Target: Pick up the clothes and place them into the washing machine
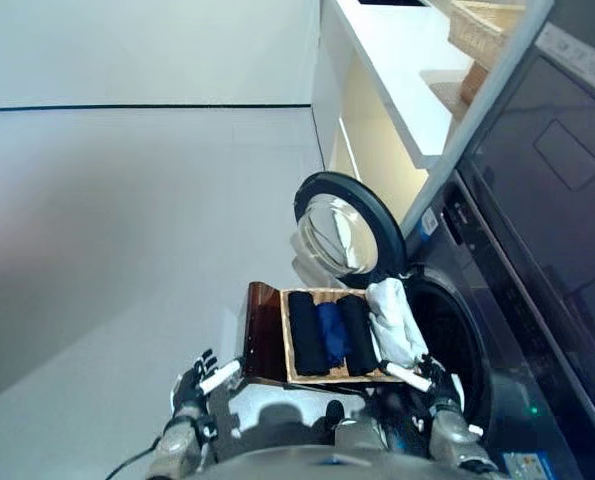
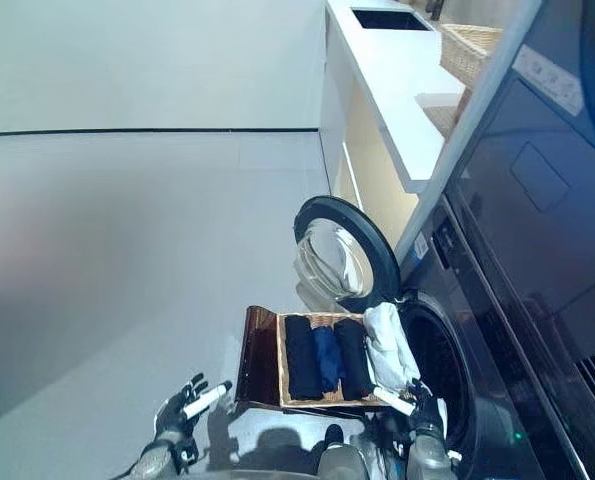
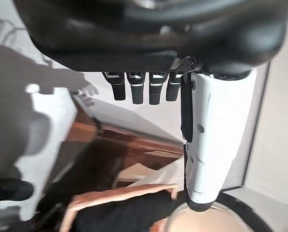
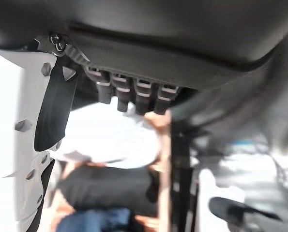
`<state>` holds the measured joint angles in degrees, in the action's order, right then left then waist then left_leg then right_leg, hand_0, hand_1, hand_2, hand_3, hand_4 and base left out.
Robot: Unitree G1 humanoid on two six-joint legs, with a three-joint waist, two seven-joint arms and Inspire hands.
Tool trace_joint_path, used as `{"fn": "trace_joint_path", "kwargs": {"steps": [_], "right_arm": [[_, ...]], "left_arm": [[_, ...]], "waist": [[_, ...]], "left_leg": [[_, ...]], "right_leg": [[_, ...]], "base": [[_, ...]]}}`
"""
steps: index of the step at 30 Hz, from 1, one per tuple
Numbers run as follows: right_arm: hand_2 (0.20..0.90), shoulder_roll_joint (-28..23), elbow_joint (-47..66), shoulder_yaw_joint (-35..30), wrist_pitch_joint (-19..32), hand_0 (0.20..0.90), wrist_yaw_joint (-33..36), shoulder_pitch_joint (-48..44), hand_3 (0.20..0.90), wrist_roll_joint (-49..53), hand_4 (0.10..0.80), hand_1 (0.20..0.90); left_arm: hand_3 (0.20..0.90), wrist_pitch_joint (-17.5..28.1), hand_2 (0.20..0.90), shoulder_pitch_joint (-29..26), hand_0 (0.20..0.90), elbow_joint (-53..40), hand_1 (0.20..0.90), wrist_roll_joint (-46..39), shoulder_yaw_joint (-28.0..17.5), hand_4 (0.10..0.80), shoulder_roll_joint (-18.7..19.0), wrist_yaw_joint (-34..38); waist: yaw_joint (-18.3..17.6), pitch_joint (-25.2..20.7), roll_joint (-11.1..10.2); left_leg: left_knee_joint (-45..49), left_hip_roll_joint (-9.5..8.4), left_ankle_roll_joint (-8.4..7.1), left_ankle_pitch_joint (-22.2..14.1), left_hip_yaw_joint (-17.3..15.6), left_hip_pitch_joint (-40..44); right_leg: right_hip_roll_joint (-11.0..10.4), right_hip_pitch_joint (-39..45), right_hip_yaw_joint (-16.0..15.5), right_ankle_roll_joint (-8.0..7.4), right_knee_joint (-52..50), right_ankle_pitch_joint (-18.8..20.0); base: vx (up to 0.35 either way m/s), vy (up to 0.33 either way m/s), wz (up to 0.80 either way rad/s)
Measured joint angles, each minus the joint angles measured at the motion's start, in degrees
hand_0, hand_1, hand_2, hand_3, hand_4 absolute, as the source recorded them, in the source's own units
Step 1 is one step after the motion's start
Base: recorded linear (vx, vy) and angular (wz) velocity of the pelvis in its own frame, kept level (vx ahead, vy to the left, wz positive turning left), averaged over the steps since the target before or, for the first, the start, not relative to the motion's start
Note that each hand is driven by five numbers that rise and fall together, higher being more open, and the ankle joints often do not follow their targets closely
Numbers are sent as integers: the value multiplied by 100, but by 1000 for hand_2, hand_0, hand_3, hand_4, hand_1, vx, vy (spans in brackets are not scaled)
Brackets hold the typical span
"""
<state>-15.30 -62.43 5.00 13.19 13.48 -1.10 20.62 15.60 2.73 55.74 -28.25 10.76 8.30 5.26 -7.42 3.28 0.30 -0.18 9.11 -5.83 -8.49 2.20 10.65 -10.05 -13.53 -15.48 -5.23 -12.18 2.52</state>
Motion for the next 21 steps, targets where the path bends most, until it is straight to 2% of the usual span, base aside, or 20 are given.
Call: {"fn": "trace_joint_path", "kwargs": {"steps": [2,4,11,15,16,18,19,20,21], "right_arm": [[900,-20,-7,-1,18,900,53,-63,900,1,800,900],[900,4,-40,12,17,900,48,-61,900,0,800,900],[900,16,-150,5,19,900,50,-48,900,-6,800,900],[900,34,-216,-13,17,900,50,-28,900,1,800,900],[900,38,-218,-20,15,900,50,-16,900,2,800,900],[900,50,-218,-85,19,900,52,-9,900,8,800,900],[900,79,-219,-99,23,900,30,-2,900,9,800,900],[900,136,-218,-98,41,900,39,37,900,7,800,900],[900,229,-215,-53,68,900,45,127,900,7,800,900]], "left_arm": [[900,57,900,-177,900,-16,900,-27,103,800,7,24],[900,63,900,-126,900,-13,900,-27,138,800,2,74],[900,65,900,-41,900,6,900,-83,121,800,62,208],[900,66,900,-70,900,50,900,-104,123,800,65,224],[900,67,900,-77,900,54,900,-128,129,800,63,221],[900,68,900,-90,900,70,900,-148,150,800,51,221],[900,67,900,-115,900,94,900,-148,167,800,45,217],[900,60,900,-130,900,119,900,-150,177,800,42,216],[900,58,900,-125,900,116,900,-150,187,800,31,215]], "waist": [[-8,67,54],[-10,91,98],[-38,124,160],[-84,136,199],[-92,133,204],[-78,116,195],[-49,125,185],[-29,126,173],[52,84,148]], "left_leg": [[-46,7,-6,4,-26,-99],[-48,5,-8,4,-42,-93],[-100,97,-5,2,-118,-198],[-13,216,-3,8,-142,-282],[82,244,-2,22,-159,-330],[445,268,-14,54,-157,-509],[860,254,-22,72,-157,-688],[1044,279,-28,110,-158,-762],[1229,286,-41,326,-124,-809]], "right_leg": [[-60,-116,-105,4,-135,-49],[-71,-122,-114,-4,-167,-82],[57,-374,-11,-35,-223,-148],[196,-513,14,47,-384,-256],[245,-508,14,111,-384,-296],[304,-460,97,151,-277,-306],[401,-363,90,200,-141,-333],[392,-277,108,207,-32,-325],[464,-110,86,229,186,-300]], "base": [[10,-90,31],[10,-79,8],[-2,-91,-9],[22,-172,-6],[37,-174,3],[76,-196,0],[84,-138,-1],[57,-56,-2],[101,-75,-3]]}}
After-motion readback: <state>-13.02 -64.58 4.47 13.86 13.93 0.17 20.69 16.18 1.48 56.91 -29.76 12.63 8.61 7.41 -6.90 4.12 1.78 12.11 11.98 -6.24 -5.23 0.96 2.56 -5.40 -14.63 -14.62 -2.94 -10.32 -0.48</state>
